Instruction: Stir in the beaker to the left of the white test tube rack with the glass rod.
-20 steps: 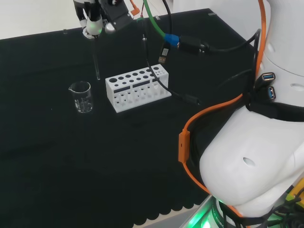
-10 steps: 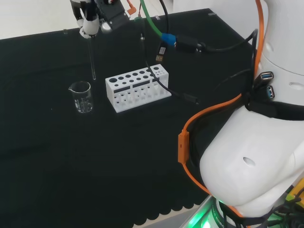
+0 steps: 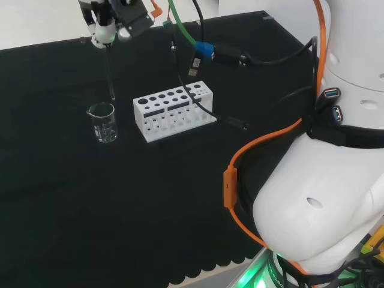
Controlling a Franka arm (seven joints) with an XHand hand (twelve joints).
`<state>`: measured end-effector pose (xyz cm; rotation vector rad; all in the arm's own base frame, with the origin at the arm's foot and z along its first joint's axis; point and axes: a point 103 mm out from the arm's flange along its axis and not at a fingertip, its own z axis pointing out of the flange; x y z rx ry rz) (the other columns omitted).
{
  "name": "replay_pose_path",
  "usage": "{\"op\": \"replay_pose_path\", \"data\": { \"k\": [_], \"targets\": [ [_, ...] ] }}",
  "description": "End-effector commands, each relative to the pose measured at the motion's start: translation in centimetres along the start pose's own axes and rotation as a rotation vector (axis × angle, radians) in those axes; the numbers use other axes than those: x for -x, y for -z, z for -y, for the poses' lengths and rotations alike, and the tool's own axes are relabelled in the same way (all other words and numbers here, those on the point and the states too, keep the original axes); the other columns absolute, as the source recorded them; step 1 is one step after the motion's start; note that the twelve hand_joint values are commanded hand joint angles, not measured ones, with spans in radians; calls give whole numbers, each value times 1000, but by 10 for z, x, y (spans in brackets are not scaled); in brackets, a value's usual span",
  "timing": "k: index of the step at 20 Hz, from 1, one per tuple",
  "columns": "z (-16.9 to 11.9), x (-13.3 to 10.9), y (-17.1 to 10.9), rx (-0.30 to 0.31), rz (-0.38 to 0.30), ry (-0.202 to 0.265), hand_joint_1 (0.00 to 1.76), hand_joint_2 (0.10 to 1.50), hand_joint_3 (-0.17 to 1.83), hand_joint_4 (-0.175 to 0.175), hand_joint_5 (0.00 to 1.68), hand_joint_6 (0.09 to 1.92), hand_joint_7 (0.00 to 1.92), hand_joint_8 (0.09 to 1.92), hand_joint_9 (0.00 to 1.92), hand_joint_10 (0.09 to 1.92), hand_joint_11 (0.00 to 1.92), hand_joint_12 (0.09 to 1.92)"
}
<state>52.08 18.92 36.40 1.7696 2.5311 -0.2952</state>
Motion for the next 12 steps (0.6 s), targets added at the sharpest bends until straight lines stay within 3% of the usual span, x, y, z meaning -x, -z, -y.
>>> {"op": "replay_pose_path", "data": {
  "k": [1, 8, 9, 12],
  "targets": [
    [-8, -16, -3, 0, -4, 33, 1203, 606, 856, -175, 1179, 921, 1716, 317, 1897, 87, 1560, 791],
    [-20, -36, -7, -1, -8, 73, 1203, 605, 857, -175, 1179, 922, 1717, 314, 1897, 87, 1560, 791],
    [-17, -28, -9, -13, -11, 58, 1203, 605, 858, -175, 1179, 922, 1718, 313, 1897, 87, 1560, 791],
    [-21, -31, -14, -24, -13, 68, 1203, 605, 858, -175, 1178, 922, 1718, 312, 1897, 87, 1560, 792]
  ]
}}
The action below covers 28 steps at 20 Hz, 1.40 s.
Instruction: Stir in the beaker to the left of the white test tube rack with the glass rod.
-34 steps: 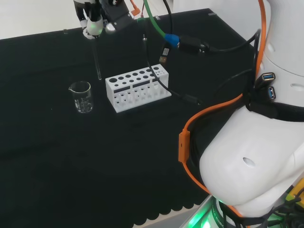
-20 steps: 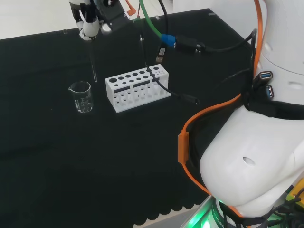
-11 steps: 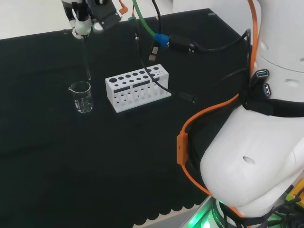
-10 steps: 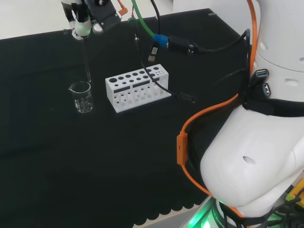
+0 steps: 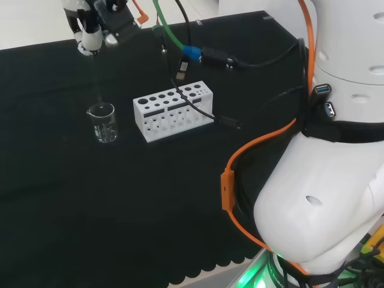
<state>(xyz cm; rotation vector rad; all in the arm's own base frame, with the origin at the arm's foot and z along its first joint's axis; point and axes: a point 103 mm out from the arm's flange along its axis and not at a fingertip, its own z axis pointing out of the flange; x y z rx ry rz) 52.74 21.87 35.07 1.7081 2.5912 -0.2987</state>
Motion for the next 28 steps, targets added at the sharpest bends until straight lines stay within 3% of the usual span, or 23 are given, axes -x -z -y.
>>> {"op": "replay_pose_path", "data": {
  "k": [1, 14, 21, 22, 28],
  "targets": [
    [-5, -6, -9, -18, -10, 19, 1203, 605, 858, -175, 1178, 922, 1718, 312, 1897, 87, 1560, 792],
    [-14, 11, -30, -38, -49, 25, 1203, 604, 860, -175, 1178, 924, 1720, 307, 1898, 87, 1560, 793],
    [-25, 1, -46, -71, -70, 49, 1203, 604, 860, -175, 1178, 924, 1722, 304, 1898, 87, 1560, 793],
    [-19, 13, -55, -58, -90, 50, 1203, 604, 860, -175, 1178, 924, 1722, 304, 1898, 87, 1560, 793],
    [-31, -7, -62, -93, -70, 56, 1202, 604, 861, -175, 1178, 925, 1722, 302, 1898, 87, 1560, 793]
  ]
}}
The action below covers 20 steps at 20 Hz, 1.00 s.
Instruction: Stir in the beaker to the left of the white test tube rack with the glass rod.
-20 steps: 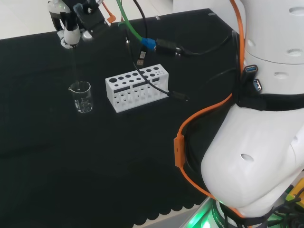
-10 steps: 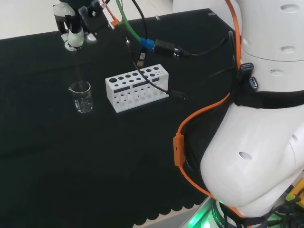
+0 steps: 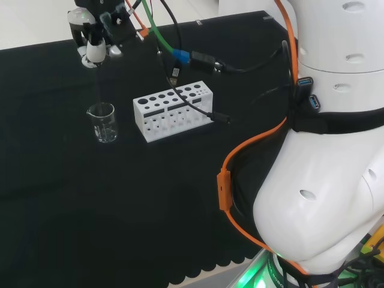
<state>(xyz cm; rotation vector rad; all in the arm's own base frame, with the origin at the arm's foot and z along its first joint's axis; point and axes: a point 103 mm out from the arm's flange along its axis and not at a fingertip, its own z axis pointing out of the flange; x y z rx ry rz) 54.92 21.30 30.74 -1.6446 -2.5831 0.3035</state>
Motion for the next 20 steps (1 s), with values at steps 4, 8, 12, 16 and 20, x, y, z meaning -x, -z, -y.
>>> {"op": "replay_pose_path", "data": {
  "k": [4, 8, 12, 16, 20],
  "targets": [
    [-18, -14, -25, -38, -24, 32, 1202, 604, 861, -175, 1178, 925, 1723, 300, 1899, 87, 1560, 793],
    [-16, 3, -33, -44, -34, 15, 1202, 604, 861, -175, 1178, 925, 1724, 299, 1899, 87, 1560, 793],
    [-10, 12, -42, -61, -48, -6, 1202, 604, 861, -175, 1178, 925, 1724, 298, 1900, 87, 1560, 793],
    [-7, 4, -49, -64, -49, 12, 1202, 604, 861, -175, 1177, 926, 1725, 297, 1900, 87, 1561, 793],
    [-9, 4, -52, -64, -42, 1, 1202, 604, 862, -175, 1177, 926, 1726, 295, 1900, 87, 1561, 793]
  ]
}}
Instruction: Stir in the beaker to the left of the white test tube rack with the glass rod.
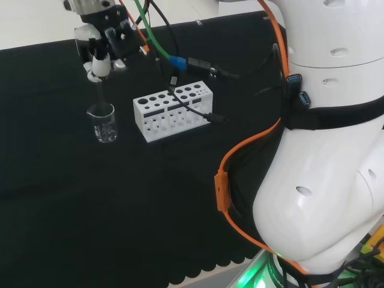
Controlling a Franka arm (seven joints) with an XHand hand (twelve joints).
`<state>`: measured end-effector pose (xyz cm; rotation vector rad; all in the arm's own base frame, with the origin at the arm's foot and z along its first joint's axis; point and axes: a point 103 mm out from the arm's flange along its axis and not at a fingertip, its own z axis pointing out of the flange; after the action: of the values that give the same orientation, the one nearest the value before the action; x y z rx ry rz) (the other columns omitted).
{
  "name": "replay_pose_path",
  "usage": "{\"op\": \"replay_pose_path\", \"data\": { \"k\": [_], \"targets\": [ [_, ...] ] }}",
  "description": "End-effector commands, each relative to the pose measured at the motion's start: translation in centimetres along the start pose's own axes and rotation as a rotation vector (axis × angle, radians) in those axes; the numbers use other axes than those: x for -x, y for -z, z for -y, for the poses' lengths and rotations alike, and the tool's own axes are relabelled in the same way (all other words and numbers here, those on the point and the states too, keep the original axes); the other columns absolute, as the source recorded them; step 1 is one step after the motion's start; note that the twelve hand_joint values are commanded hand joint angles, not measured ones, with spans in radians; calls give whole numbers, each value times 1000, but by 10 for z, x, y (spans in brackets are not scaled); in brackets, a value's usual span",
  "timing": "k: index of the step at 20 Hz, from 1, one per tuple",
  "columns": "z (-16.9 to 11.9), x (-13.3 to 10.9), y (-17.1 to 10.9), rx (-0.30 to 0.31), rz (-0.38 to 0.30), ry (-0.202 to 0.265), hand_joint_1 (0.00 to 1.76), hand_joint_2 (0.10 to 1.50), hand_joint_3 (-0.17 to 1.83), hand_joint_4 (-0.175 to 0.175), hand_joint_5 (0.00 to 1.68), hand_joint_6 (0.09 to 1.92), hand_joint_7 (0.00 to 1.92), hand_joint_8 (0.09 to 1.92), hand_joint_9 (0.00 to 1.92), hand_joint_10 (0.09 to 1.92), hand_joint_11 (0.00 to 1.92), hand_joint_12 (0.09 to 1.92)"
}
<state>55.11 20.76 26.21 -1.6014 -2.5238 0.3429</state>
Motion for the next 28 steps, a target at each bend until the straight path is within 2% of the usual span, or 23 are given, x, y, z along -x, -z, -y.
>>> {"op": "replay_pose_path", "data": {
  "k": [1, 6, 8, 13, 23, 28],
  "targets": [
    [-2, 3, -7, -3, 3, -14, 1202, 604, 862, -175, 1177, 926, 1726, 295, 1900, 87, 1561, 793],
    [5, 23, -11, -12, -8, -47, 1202, 604, 862, -175, 1177, 926, 1726, 293, 1900, 87, 1561, 792],
    [5, 20, -9, -25, 0, -55, 1202, 604, 862, -175, 1177, 926, 1726, 293, 1901, 87, 1561, 792],
    [-1, 1, 1, -6, 25, -39, 1202, 604, 863, -175, 1177, 927, 1727, 291, 1901, 87, 1562, 792],
    [-24, -22, 18, 18, 28, 34, 1201, 604, 863, -175, 1177, 928, 1728, 288, 1902, 87, 1562, 791],
    [-18, -19, 14, 25, 13, 26, 1201, 604, 863, -175, 1176, 928, 1729, 287, 1902, 87, 1563, 791]
  ]
}}
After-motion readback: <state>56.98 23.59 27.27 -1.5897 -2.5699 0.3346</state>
